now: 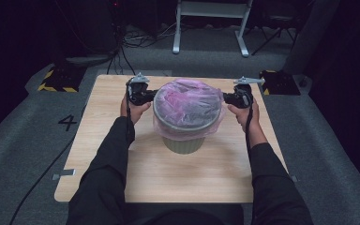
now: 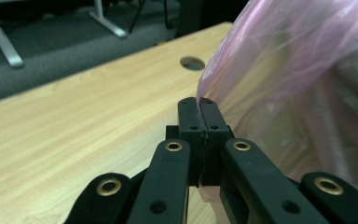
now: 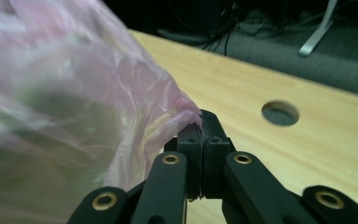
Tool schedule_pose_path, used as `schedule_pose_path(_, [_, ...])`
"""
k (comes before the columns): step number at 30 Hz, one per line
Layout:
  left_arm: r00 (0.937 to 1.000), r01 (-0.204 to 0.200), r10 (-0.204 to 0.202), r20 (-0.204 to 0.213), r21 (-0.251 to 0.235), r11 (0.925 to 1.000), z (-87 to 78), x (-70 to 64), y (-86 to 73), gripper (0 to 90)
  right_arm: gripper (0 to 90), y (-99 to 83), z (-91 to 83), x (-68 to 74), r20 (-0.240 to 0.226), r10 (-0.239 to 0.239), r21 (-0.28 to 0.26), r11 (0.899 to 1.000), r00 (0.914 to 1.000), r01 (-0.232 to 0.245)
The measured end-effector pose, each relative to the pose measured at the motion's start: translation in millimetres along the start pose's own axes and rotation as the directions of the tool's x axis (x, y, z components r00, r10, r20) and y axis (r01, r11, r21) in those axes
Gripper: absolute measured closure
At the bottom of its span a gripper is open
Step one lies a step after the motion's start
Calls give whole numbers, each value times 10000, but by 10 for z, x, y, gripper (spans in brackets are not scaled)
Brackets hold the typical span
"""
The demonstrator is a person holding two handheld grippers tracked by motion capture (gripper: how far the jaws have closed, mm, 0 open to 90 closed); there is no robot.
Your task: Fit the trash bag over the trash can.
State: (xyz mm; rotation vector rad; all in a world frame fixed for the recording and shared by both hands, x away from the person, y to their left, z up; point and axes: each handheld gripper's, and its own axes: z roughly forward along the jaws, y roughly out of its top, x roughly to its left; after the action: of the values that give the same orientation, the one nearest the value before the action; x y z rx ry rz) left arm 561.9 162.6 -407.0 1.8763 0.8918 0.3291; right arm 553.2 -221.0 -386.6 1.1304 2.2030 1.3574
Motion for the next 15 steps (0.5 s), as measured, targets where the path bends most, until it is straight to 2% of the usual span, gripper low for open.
schedule_pose_path(2, [10000, -34, 36, -34, 458, 9989, 63, 4, -13, 899, 898, -24, 44, -16, 83, 114, 226, 9997, 9999, -116])
schedule_pose_path(4, [10000, -1, -3, 68, 638, 9980, 97, -5, -45, 899, 899, -55, 79, -35, 7, 298, 367, 9989, 9996, -298])
schedule_pose_path(6, [9999, -91, 85, 84, 800, 9967, 105, -16, -76, 899, 899, -106, 88, -27, -32, 158, 471, 9988, 9999, -157])
schedule_pose_path(8, [9999, -134, 143, -77, 1083, 9940, 109, -16, -123, 898, 899, -160, 87, -20, -5, 44, 673, 9977, 10000, -44])
schedule_pose_path(9, [9999, -134, 143, -77, 1083, 9940, 109, -16, -123, 897, 899, -160, 87, -20, -5, 44, 673, 9977, 10000, -44])
schedule_pose_path(11, [9992, -49, 92, -392, 1081, 9941, 71, -2, -180, 880, 900, -241, 63, -39, -49, 151, 722, 9973, 9999, -147])
schedule_pose_path(12, [9985, 60, -1, -556, 1059, 9944, 46, 6, -194, 840, 900, -259, 52, -44, -65, 107, 710, 9974, 9999, -102])
schedule_pose_path(13, [9985, 54, 1, -539, 1024, 9947, 26, 11, -207, 824, 898, -275, 42, -48, -75, 58, 724, 9974, 10000, -52])
schedule_pose_path(15, [9968, -186, 260, -754, 961, 9952, -54, -2, -243, 763, 877, -299, 18, -51, -127, 6, 793, 9969, 9999, 4])
